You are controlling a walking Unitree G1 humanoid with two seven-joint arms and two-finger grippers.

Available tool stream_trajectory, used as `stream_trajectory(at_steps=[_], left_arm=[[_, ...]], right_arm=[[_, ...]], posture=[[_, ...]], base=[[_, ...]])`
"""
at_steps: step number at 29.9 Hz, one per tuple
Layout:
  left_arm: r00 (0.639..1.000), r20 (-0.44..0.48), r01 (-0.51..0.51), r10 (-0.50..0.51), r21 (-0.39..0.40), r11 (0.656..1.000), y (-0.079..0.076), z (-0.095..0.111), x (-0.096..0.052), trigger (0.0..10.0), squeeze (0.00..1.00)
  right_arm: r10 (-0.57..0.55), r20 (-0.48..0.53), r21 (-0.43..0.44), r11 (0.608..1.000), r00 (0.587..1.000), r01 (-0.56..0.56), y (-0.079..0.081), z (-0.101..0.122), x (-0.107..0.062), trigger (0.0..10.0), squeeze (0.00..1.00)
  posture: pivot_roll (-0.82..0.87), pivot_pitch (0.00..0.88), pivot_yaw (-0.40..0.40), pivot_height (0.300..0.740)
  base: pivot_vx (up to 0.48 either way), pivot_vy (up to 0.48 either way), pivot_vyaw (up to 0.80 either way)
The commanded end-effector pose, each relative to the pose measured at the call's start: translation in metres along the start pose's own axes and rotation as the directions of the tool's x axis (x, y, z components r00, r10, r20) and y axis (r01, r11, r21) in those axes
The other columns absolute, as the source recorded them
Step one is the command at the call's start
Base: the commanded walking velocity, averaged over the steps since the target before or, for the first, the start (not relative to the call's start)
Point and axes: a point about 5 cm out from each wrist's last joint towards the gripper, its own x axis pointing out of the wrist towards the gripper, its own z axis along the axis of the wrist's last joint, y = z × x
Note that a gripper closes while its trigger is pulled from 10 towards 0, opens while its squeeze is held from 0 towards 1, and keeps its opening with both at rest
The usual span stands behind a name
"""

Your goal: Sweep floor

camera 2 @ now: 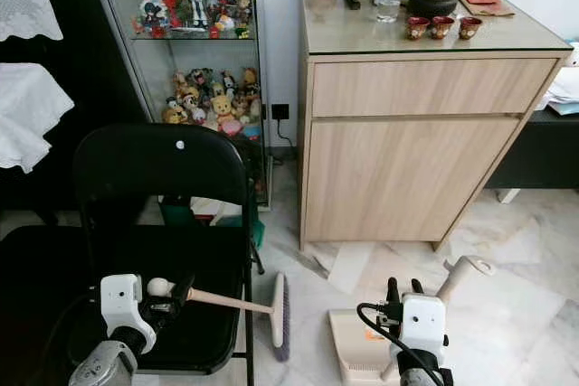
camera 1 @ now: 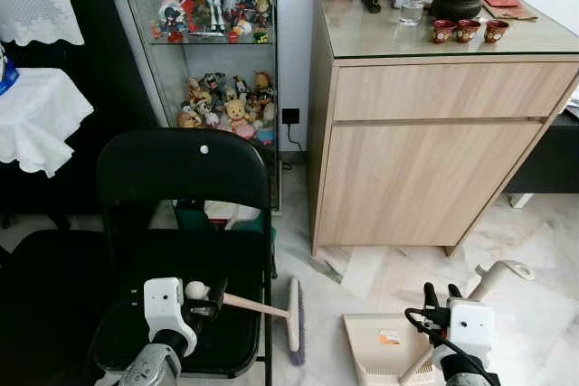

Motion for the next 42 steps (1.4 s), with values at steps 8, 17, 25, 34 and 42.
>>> stream_trajectory(at_steps=[8, 17, 25, 34, 42], left_arm=[[1.0, -0.016, 0.008, -0.008, 0.038, 0.999, 0.0003, -0.0018, 0.0048, 10.0, 0.0], [1.0, -0.017, 0.024, -0.023, 0.055, 0.998, -0.0006, -0.003, 0.0059, 0.0, 0.0], [1.0, -0.016, 0.024, -0.023, 0.058, 0.998, -0.0007, -0.0033, 0.0062, 0.0, 0.0], [0.999, -0.016, 0.03, -0.029, 0.061, 0.998, -0.0013, -0.0034, 0.0061, 0.0, 0.0], [0.999, -0.013, 0.034, -0.033, 0.065, 0.997, -0.0017, -0.0029, 0.0063, 0.0, 0.0]], right_arm=[[0.001, 0.01, 0.0, 1.0, 1.0, -0.001, -0.0006, 0.0019, -0.0001, 10.0, 0.0], [0.004, 0.009, 0.004, 1.0, 1.0, -0.004, 0.001, 0.0017, -0.0002, 10.0, 0.0], [0.004, 0.009, 0.005, 1.0, 1.0, -0.004, 0.001, 0.0016, -0.0002, 10.0, 0.0], [0.008, 0.001, 0.004, 1.0, 1.0, -0.008, 0.0017, -0.0013, -0.0004, 10.0, 0.0], [0.006, 0.008, 0.004, 1.0, 1.0, -0.006, 0.0012, 0.0015, 0.0009, 10.0, 0.0]], posture=[[-0.11, 0.0, 0.002, 0.74], [-0.11, 0.0, 0.005, 0.74], [-0.11, 0.0, 0.005, 0.74], [-0.11, 0.0, 0.005, 0.74], [-0.1, 0.0, 0.004, 0.74]], base=[[0.0, 0.0, 0.0], [0.0, 0.0, 0.0], [0.0, 0.0, 0.0], [0.0, 0.0, 0.0], [0.0, 0.0, 0.0]])
